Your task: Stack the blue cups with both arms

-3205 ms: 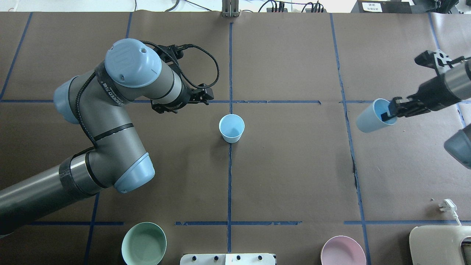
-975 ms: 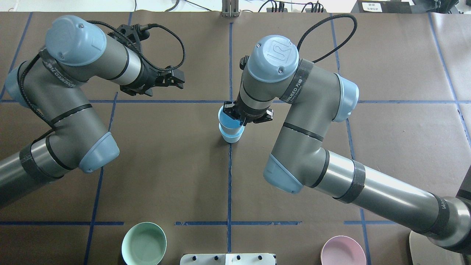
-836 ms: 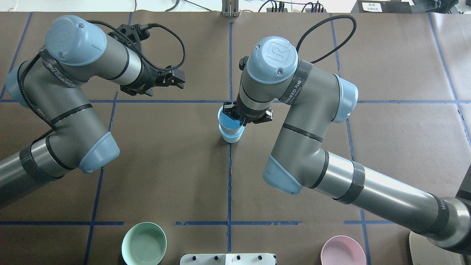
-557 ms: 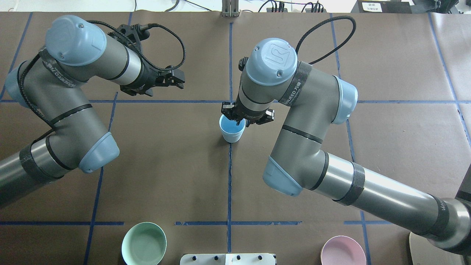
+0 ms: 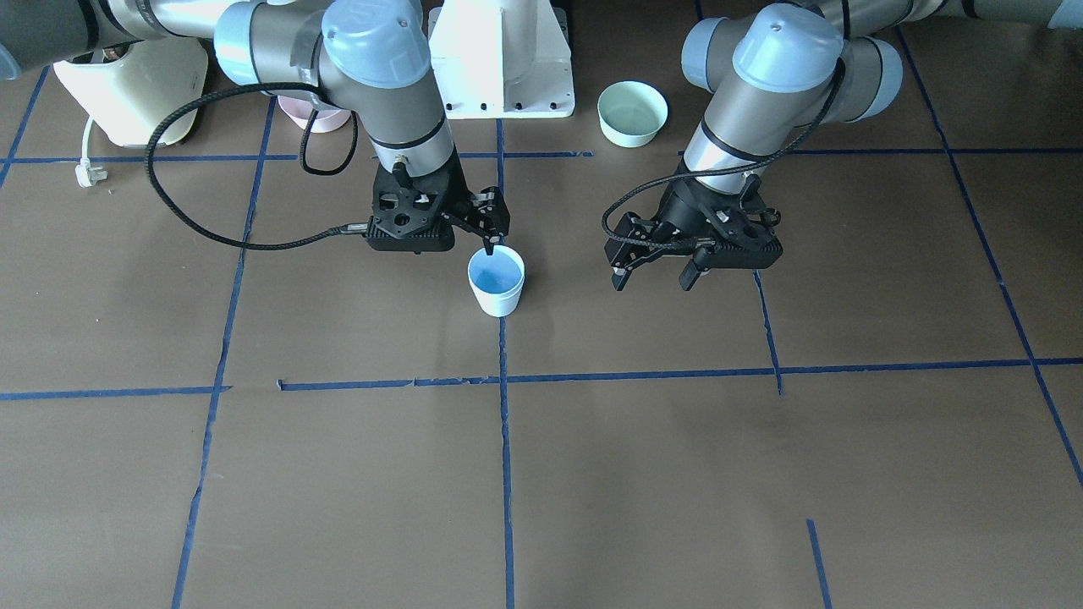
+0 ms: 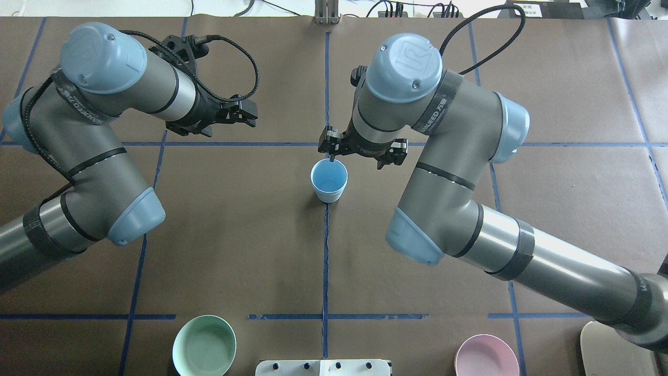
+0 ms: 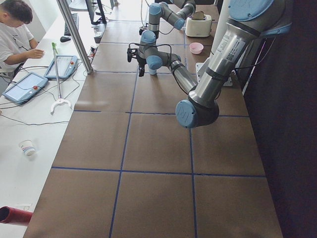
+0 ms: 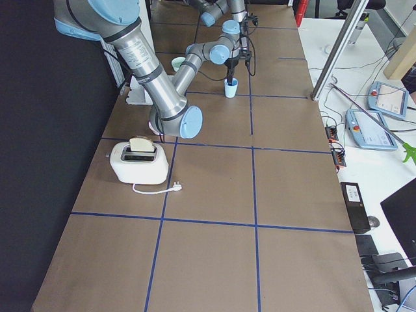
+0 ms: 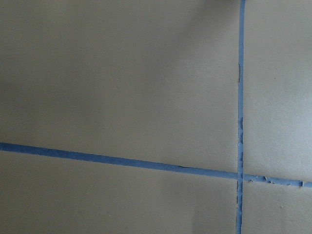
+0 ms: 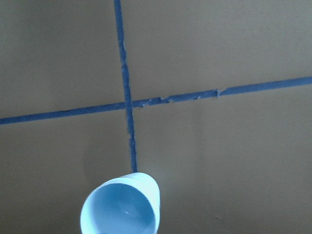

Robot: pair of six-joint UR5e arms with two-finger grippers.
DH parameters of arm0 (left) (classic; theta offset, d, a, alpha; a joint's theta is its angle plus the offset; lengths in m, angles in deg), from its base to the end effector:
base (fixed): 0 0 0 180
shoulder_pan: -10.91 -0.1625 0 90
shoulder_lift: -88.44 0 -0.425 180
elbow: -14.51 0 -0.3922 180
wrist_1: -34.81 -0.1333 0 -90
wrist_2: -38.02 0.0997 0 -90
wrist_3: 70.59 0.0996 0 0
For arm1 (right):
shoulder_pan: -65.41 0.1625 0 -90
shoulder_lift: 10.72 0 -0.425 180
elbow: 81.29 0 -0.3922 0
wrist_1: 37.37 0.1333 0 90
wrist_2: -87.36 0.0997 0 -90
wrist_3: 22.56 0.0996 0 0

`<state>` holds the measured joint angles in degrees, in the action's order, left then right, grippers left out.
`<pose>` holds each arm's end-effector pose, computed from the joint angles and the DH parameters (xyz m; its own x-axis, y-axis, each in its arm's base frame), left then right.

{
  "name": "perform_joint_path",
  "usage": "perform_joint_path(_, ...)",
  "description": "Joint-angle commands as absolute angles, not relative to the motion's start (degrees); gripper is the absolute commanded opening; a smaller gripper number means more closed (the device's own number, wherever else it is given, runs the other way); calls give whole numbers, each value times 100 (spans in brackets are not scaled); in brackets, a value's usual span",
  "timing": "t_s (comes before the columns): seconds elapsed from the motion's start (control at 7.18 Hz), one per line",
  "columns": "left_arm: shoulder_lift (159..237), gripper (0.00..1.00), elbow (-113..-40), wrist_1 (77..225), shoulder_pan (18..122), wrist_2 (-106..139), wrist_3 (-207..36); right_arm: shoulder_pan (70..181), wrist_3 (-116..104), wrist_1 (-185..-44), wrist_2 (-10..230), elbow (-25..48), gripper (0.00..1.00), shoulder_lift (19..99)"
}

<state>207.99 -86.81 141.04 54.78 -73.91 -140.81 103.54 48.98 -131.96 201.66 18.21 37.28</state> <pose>0.3933 -0.5114 0.2421 0.5095 -0.0544 -0.8587 0.2597 0.9612 0.0932 -0.4645 -0.4819 0.1606 0.6131 0.1143 0.7817 -0.1394 0.9896 -0.0354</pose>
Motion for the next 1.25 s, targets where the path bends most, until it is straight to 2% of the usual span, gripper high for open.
perform_joint_path(0.0,19924,100,-8936,14046,5755,-7430,-12351,11353,3526,-13519,20941,2765,100,4775)
perform_joint_path(0.28,19087,100,-8877,13801,7042,-8375,-10305,12232,1752,-13493,21321,2928,100,5752)
perform_joint_path(0.56,18759,100,-8597,12812,8606,-8792,-7504,13120,-286,-13475,21418,2850,100,6798)
perform_joint_path(0.84,18785,100,-7494,12367,10084,-9998,-5756,14191,-1835,-13449,22110,2176,100,7284)
perform_joint_path(0.98,18776,100,-7209,12315,10291,-10223,-5532,14597,-2661,-13449,22287,1676,100,7295)
perform_joint_path(1.11,18802,100,-7232,12027,10302,-10208,-5556,14914,-3252,-13449,22402,1184,100,7304)
